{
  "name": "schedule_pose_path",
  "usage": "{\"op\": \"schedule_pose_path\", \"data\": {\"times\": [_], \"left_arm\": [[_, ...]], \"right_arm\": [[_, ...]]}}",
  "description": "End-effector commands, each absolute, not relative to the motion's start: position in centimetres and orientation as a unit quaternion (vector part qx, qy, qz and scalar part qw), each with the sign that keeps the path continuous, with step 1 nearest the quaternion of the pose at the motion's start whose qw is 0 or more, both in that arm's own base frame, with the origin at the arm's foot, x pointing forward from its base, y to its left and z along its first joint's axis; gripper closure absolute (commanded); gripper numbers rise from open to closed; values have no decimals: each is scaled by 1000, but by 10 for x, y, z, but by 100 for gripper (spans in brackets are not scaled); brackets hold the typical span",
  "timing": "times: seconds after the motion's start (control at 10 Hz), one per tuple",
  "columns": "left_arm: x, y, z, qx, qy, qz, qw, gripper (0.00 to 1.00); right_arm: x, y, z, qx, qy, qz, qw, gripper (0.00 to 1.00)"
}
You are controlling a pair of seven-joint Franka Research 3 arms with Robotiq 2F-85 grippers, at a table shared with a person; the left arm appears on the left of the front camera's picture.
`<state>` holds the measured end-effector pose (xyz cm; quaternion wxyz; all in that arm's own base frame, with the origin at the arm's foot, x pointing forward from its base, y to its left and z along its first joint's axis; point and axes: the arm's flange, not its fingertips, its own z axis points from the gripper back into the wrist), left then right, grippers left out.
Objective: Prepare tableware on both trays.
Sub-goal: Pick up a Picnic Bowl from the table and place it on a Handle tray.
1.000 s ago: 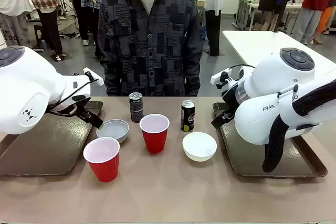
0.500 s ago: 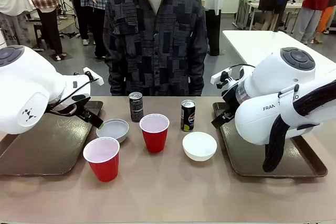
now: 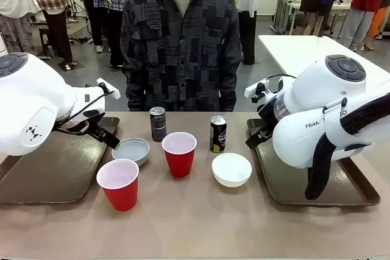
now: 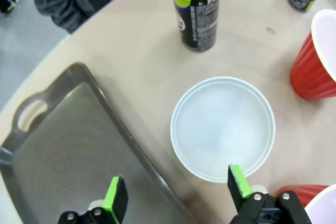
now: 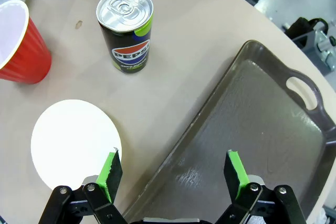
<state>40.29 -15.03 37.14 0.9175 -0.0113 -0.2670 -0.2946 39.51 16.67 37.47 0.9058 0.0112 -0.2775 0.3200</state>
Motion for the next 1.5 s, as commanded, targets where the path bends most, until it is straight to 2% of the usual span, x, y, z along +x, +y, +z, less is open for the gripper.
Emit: {"op": "schedule_pose_path", "data": {"times": [0.0,0.7,0.8,1.1,1.2,1.4], "left_arm": [[403,-150,371,-11,-267,-295,917,0],[403,-150,371,-11,-267,-295,917,0],[398,-147,377,-1,-267,-292,918,0],[322,-118,438,-6,-214,-343,914,0],[294,-108,445,-20,-206,-354,912,0],[251,-92,440,-64,-125,-367,919,0]], "right_arm": [[395,167,375,11,-277,320,906,0],[395,167,375,11,-278,320,906,0],[387,165,383,1,-261,303,916,0],[315,158,422,40,-235,289,927,0],[291,151,428,31,-228,275,934,0],[252,138,414,-5,-169,242,956,0]]}}
